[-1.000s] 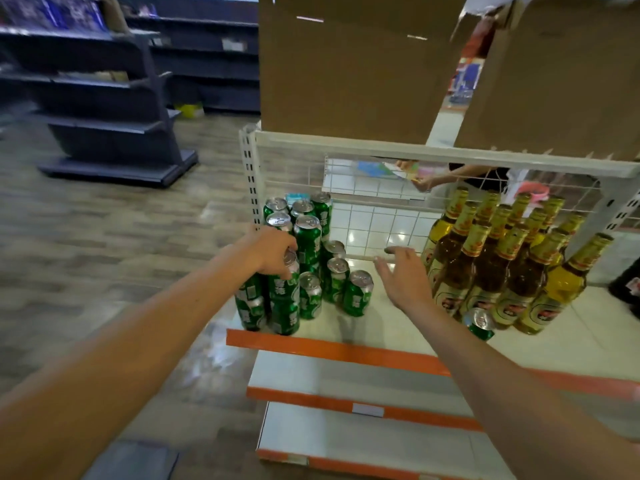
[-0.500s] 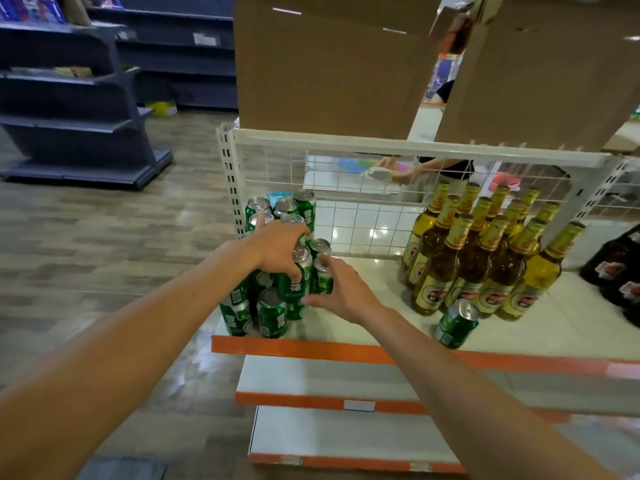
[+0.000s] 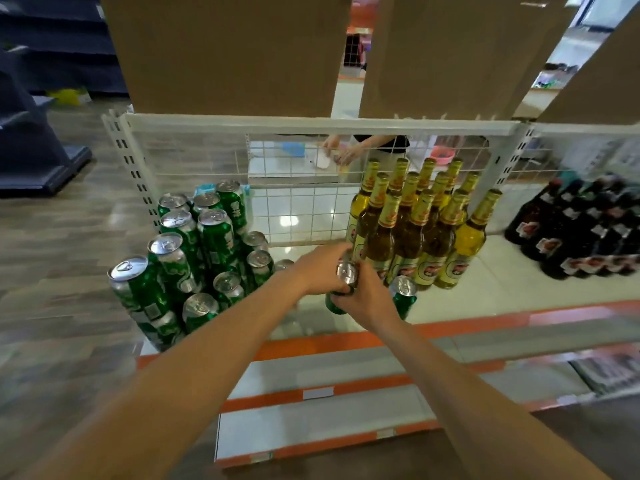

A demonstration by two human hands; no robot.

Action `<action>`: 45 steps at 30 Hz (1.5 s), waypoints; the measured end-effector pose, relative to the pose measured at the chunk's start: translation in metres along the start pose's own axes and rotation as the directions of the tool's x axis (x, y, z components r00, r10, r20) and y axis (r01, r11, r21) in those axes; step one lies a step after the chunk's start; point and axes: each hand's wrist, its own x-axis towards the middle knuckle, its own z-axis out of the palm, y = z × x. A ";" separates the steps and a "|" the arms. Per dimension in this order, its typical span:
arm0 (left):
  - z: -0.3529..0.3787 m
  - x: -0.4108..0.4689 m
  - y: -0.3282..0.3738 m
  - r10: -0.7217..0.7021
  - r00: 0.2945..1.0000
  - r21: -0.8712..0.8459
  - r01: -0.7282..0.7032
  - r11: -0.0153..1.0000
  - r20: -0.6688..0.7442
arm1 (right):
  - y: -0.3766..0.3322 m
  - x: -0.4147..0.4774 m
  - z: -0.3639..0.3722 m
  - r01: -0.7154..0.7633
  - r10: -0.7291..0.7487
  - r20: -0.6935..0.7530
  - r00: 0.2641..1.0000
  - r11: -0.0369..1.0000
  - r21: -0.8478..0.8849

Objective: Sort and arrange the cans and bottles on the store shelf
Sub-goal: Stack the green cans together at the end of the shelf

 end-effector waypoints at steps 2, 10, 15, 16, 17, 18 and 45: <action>0.013 0.002 0.002 0.033 0.999 0.040 -0.033 0.999 0.003 | 0.016 0.001 -0.004 -0.034 0.037 0.024 0.999 0.993 -0.111; -0.001 -0.022 -0.042 -0.049 0.999 0.251 0.051 0.967 -0.013 | 0.037 0.019 -0.008 -0.008 0.092 0.156 0.983 0.882 -0.472; -0.037 -0.049 -0.071 -0.090 0.990 0.248 0.116 0.962 -0.111 | 0.028 0.025 -0.008 -0.018 0.169 0.204 0.964 0.810 -0.586; -0.047 -0.055 -0.075 -0.099 0.986 0.241 0.130 0.962 -0.137 | 0.026 0.027 -0.008 -0.049 0.204 0.193 0.960 0.797 -0.602; -0.058 -0.060 -0.078 -0.108 0.980 0.234 0.146 0.961 -0.164 | 0.023 0.029 -0.009 -0.069 0.227 0.177 0.958 0.777 -0.626; -0.070 -0.065 -0.081 -0.112 0.974 0.232 0.157 0.960 -0.196 | 0.018 0.031 -0.011 -0.066 0.231 0.164 0.959 0.745 -0.664; -0.144 -0.204 -0.169 -0.579 0.771 -0.028 0.594 0.804 -0.266 | -0.158 0.027 0.106 0.406 -0.287 0.319 0.903 0.814 -0.416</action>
